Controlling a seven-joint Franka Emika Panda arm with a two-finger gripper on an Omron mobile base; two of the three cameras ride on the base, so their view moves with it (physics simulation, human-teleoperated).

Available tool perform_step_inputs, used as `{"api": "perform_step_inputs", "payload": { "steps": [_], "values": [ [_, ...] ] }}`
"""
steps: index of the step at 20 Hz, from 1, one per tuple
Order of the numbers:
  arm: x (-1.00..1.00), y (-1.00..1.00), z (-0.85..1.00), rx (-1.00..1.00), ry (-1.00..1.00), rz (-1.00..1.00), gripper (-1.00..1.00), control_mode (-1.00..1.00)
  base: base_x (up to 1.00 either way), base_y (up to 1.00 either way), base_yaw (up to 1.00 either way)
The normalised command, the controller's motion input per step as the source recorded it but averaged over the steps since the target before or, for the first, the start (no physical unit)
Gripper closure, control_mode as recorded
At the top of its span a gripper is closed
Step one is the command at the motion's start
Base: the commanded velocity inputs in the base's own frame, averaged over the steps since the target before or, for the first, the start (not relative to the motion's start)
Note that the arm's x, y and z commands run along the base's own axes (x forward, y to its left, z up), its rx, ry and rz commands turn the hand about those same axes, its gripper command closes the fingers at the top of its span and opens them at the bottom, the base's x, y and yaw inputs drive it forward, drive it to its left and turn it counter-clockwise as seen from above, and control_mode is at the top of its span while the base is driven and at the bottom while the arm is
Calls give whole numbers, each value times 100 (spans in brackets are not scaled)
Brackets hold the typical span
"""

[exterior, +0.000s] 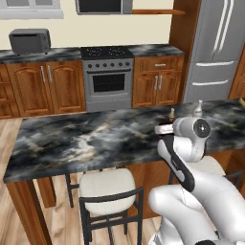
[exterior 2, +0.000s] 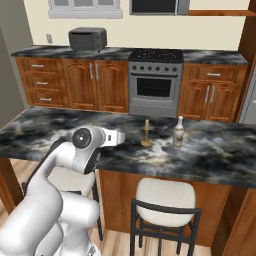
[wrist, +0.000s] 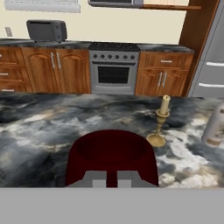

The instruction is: Open the cabinet directly in front. Then move the liquor and the mug to the dining counter with the candle on it.

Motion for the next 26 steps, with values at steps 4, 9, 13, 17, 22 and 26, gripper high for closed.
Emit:
{"api": "perform_step_inputs", "payload": {
  "steps": [4, 9, 13, 17, 22, 26],
  "values": [
    [32, 0, -9, 0, -1, 0, 100, -100, 0, 0, 0],
    [18, 0, -19, 0, 0, 1, 100, -100, 0, 0, 0],
    [26, -8, -19, 0, 0, 2, 100, -100, 0, 0, 0],
    [31, -11, -16, 0, -1, 1, 100, -100, 0, 0, 0],
    [14, -4, -6, 0, -1, 0, -100, -100, 0, 0, 0],
    [2, 0, -3, 0, -3, 0, -100, -100, 0, 0, 0]
  ]
}}
